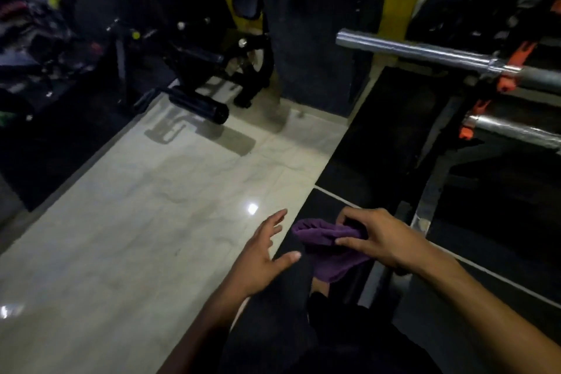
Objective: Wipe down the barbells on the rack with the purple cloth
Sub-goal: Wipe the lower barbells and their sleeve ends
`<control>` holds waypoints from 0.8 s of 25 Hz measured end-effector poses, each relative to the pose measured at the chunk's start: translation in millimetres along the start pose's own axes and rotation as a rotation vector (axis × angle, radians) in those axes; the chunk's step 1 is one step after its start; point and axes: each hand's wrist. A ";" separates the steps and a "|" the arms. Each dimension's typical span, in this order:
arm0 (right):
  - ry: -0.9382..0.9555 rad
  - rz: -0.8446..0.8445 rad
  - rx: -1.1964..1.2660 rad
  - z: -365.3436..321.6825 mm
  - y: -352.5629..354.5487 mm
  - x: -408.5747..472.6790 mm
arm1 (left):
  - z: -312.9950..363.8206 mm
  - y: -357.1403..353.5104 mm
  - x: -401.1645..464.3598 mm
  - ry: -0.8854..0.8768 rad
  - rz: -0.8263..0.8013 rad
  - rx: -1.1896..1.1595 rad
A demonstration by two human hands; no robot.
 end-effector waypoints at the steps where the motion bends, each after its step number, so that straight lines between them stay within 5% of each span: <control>1: -0.002 0.040 0.011 -0.2 16.8 7.9 | 20.9 8.8 33.5 -0.058 -0.092 0.013; 4: -0.045 0.195 0.045 -2.4 72.0 18.6 | 89.5 27.6 120.6 -0.229 -0.245 0.065; 7: -0.128 0.444 0.095 9.9 125.0 22.6 | 144.4 33.5 187.0 -0.328 -0.234 0.007; 12: -0.392 1.154 0.181 64.2 177.1 18.0 | 246.4 11.0 283.6 -0.529 -0.307 0.042; 14: -0.545 1.386 0.579 80.0 175.9 19.3 | 282.5 -4.3 316.9 -0.621 -0.317 0.130; 16: -0.611 1.449 1.234 95.1 178.6 26.4 | 320.6 -22.9 350.8 -0.727 -0.362 0.162; 18: -0.513 1.369 1.751 102.4 193.5 38.2 | 358.2 -44.8 376.6 -0.864 -0.463 0.228; 20: -0.286 1.417 1.941 105.0 220.7 47.5 | 392.8 -68.0 386.5 -1.018 -0.628 0.318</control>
Point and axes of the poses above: each hand's wrist, its own x-axis towards the middle knuckle, its own y-axis out of the back of the hand, z = x × y, and after that the axes turned 9 degrees about x, right-handed
